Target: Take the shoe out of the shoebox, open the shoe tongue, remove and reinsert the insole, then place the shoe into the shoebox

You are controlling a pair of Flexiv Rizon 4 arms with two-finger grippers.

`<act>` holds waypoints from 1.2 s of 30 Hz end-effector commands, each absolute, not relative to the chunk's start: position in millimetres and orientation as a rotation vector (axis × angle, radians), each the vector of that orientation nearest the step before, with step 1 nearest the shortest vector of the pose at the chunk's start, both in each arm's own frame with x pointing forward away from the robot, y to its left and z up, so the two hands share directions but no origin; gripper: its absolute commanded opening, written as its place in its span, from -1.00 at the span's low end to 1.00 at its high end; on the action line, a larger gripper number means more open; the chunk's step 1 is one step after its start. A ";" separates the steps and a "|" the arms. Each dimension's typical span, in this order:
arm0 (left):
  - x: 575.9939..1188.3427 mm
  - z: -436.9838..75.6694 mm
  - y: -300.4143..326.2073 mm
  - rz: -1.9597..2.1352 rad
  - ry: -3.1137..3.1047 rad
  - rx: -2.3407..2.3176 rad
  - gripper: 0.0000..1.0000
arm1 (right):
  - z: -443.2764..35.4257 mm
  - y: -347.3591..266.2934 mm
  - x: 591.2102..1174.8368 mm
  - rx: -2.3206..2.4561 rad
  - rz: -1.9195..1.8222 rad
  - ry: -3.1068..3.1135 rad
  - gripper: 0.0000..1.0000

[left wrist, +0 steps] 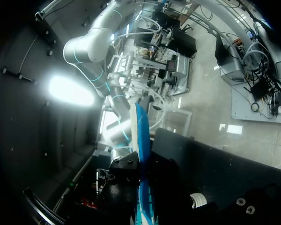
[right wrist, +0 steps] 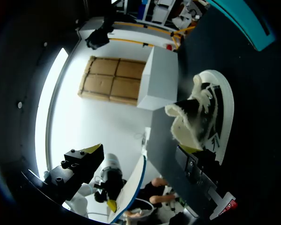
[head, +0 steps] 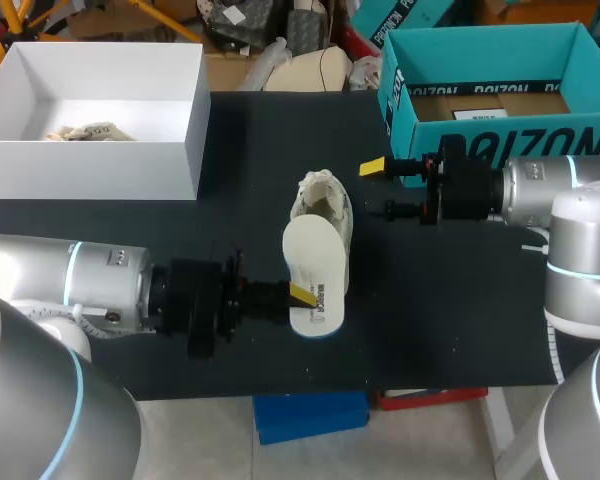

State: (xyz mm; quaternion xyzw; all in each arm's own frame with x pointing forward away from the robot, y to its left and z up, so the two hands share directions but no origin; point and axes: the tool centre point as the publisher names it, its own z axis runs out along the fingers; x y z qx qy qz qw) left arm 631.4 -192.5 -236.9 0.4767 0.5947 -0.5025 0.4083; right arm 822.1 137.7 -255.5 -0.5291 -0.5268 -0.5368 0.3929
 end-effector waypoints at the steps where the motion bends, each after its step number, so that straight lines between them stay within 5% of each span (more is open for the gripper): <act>1: 623.9 -243.3 -194.4 -1.230 1.442 1.213 -1.00 | -256.0 139.3 821.8 -1.347 -1.363 -1.337 1.00; 36: 738.3 -280.3 -213.3 -0.962 1.180 1.316 -1.00 | -256.0 139.3 821.8 -1.347 -1.363 -1.337 1.00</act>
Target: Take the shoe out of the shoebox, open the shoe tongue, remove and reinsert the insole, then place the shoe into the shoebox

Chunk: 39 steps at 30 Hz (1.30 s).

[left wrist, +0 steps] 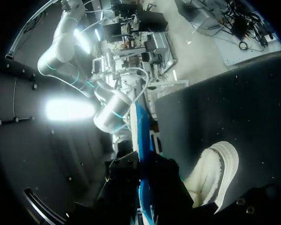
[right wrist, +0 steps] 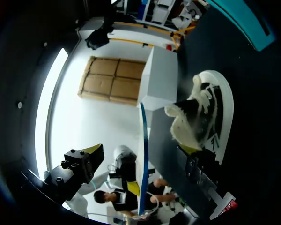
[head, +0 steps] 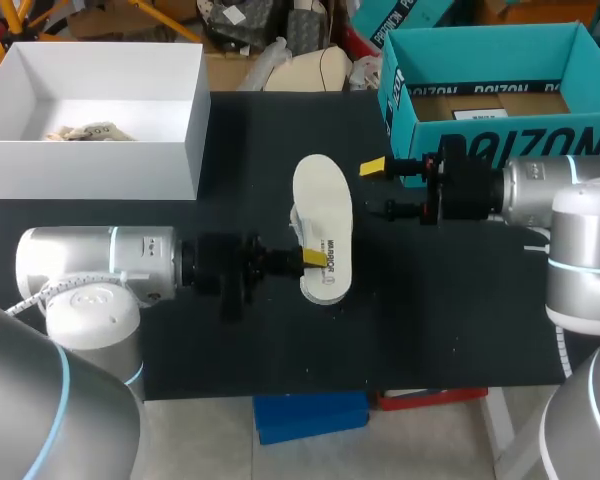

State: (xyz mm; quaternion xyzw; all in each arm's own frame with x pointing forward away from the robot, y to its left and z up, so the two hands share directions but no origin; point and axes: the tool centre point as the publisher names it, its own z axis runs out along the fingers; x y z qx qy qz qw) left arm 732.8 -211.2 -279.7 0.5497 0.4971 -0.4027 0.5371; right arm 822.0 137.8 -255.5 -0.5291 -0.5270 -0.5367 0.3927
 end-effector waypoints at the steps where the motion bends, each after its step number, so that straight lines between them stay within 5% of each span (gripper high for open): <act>1: 738.3 -280.3 -213.3 -0.962 1.180 1.316 -1.00 | -256.0 139.3 821.8 -1.347 -1.363 -1.337 1.00; 17: 738.3 -280.3 -213.3 -0.962 1.180 1.316 -1.00 | -249.4 158.9 816.8 -1.165 -1.210 -1.455 1.00; 19: 738.3 -280.3 -213.3 -0.962 1.180 1.316 -1.00 | -251.9 165.2 814.1 -1.144 -1.171 -1.447 0.46; 22: 738.3 -280.3 -213.3 -0.962 1.180 1.316 -1.00 | -257.4 173.6 810.2 -1.142 -1.120 -1.443 0.37; 25: 738.3 -280.3 -213.3 -0.962 1.180 1.316 -1.00 | -261.2 178.9 807.6 -1.144 -1.116 -1.438 -0.07; 39: 738.3 -280.3 -213.3 -0.962 1.180 1.316 -1.00 | -272.1 188.7 797.4 -1.179 -1.120 -1.413 -0.37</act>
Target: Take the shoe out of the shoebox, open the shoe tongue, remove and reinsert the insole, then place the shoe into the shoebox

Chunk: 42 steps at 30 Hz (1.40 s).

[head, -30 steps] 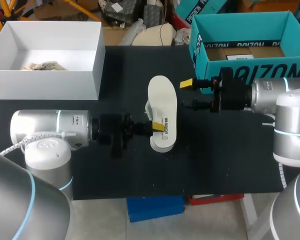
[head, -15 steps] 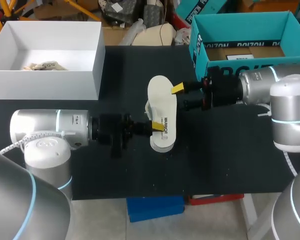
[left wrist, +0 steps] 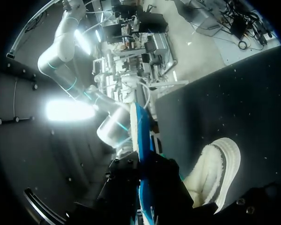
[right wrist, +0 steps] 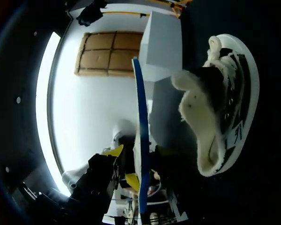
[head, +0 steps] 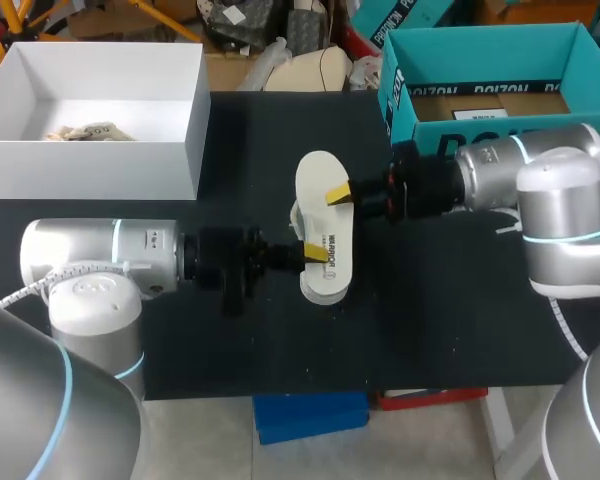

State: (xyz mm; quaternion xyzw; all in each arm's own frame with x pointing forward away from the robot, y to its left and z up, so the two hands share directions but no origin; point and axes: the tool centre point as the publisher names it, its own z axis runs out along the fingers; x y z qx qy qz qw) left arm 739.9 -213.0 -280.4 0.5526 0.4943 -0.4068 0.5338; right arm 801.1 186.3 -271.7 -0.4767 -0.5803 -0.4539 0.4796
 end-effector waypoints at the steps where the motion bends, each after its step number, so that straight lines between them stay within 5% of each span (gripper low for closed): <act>1: 738.3 -280.3 -213.3 -0.962 1.180 1.316 -1.00 | -272.3 188.9 797.3 -1.182 -1.130 -1.412 -0.58; 2: 738.3 -280.3 -213.3 -0.962 1.180 1.316 -1.00 | -272.9 189.0 797.2 -1.191 -1.135 -1.413 -0.91; 3: 738.3 -280.3 -213.3 -0.962 1.180 1.316 -1.00 | -273.7 189.5 797.3 -1.192 -1.135 -1.413 -1.00; 13: 737.2 -277.8 -211.7 -0.920 1.208 1.316 -0.91 | -273.7 189.5 797.3 -1.192 -1.135 -1.413 -1.00; 14: 735.8 -275.1 -208.2 -0.906 1.221 1.321 1.00 | -273.7 189.5 797.3 -1.192 -1.135 -1.413 -1.00; 23: 730.1 -248.0 -150.6 -0.635 1.377 1.484 1.00 | -273.7 189.5 797.3 -1.192 -1.135 -1.413 -1.00; 42: 712.6 -194.2 -174.5 0.042 1.504 2.069 1.00 | -273.7 189.5 797.3 -1.192 -1.135 -1.413 -1.00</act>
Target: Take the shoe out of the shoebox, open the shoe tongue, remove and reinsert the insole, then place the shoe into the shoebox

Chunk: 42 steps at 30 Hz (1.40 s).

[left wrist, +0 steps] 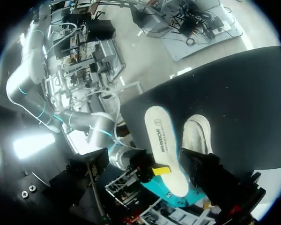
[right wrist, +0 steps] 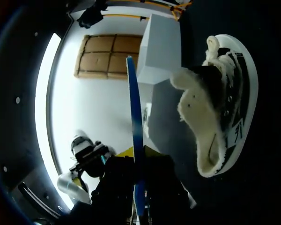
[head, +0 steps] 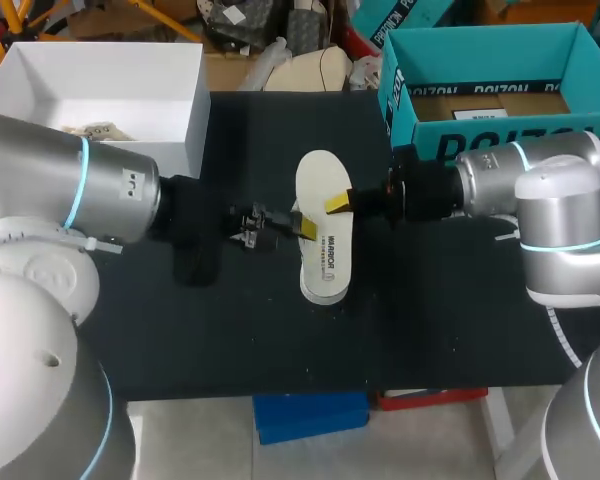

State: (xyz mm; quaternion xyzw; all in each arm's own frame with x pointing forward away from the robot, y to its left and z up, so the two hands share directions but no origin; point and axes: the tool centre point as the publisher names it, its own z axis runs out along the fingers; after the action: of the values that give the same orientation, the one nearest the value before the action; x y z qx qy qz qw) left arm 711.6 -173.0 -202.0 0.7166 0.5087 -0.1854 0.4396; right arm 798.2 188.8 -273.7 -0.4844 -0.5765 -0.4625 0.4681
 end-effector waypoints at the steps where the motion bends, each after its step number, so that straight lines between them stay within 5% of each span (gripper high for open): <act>1: 712.3 -194.2 -174.1 0.105 1.520 2.071 1.00 | -273.7 189.5 797.3 -1.192 -1.135 -1.413 -1.00; 42: 712.0 -212.7 -201.4 0.221 2.059 2.124 1.00 | -273.7 189.5 797.3 -1.192 -1.135 -1.413 -1.00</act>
State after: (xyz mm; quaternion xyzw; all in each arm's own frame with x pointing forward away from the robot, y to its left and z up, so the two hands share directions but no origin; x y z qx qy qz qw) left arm 706.3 -191.0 -210.0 0.7170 0.6712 -0.0232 0.1868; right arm 798.2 188.8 -273.8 -0.4844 -0.5764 -0.4625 0.4681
